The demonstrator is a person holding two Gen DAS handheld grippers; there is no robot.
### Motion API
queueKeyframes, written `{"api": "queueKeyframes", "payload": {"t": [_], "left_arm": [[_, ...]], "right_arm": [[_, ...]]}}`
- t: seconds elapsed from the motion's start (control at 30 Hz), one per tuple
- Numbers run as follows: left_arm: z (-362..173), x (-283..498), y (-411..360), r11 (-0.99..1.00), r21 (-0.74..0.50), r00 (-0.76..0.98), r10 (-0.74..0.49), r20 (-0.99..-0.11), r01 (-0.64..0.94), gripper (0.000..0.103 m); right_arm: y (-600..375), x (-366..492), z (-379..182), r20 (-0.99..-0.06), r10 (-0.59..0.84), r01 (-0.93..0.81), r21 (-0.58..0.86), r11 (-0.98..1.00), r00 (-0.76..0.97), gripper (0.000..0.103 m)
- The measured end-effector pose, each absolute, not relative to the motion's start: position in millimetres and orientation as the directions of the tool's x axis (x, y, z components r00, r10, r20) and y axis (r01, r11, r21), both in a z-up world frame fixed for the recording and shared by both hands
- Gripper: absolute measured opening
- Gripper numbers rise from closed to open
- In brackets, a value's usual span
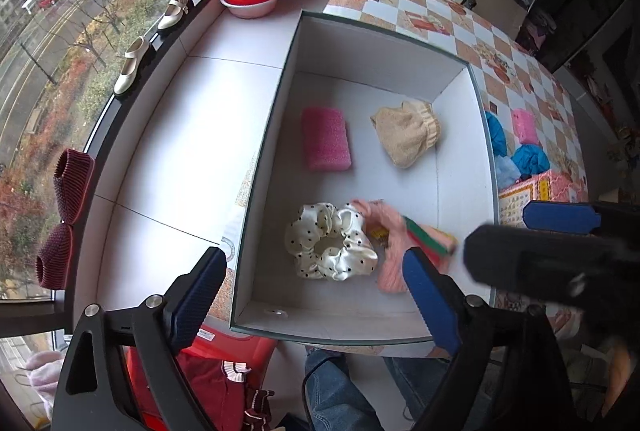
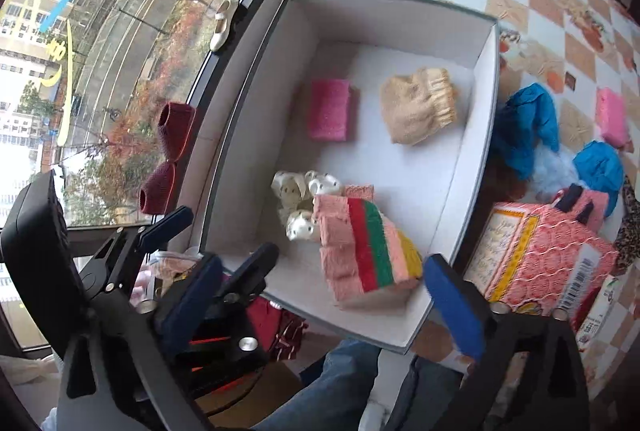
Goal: Organize soft objects
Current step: 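Open both tools to drop the scrunchie and glove into the box, then move both open tools back over the pile on the table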
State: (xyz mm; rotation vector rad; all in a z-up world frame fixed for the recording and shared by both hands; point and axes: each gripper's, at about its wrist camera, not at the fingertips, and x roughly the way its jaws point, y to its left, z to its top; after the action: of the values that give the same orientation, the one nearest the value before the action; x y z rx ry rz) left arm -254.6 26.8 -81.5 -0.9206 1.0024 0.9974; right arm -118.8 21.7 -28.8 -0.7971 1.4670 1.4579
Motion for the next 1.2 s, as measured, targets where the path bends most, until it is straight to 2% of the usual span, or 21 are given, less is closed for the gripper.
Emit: {"api": "queueKeyframes", "payload": {"t": [0.33,0.63,0.97,1.17,1.2], "left_arm": [[-66,-256,30,0.240,-0.243,0.299,0.236,-0.924,-0.940,0.093],[-13,-242,23,0.311,-0.301,0.380,0.237,-0.894,-0.901,0.093],[32,-175,16,0.493,-0.297,0.448,0.221,-0.866,-0.818,0.093],[69,-142,8,0.562,-0.272,0.485,0.271,-0.831,-0.781,0.093],[71,-137,8,0.568,-0.271,0.485,0.266,-0.833,-0.777,0.093]], "right_arm": [[21,-112,26,-0.834,0.398,-0.902,0.430,0.037,-0.382,0.102],[-12,-72,88,-0.690,0.635,-0.878,0.477,0.038,-0.347,0.102],[-91,-12,171,-0.492,0.869,-0.922,0.359,0.145,-0.054,0.102],[-148,0,213,-0.303,0.935,-0.940,0.224,0.256,0.183,0.102],[-148,4,209,-0.321,0.927,-0.935,0.226,0.272,0.192,0.102]]}}
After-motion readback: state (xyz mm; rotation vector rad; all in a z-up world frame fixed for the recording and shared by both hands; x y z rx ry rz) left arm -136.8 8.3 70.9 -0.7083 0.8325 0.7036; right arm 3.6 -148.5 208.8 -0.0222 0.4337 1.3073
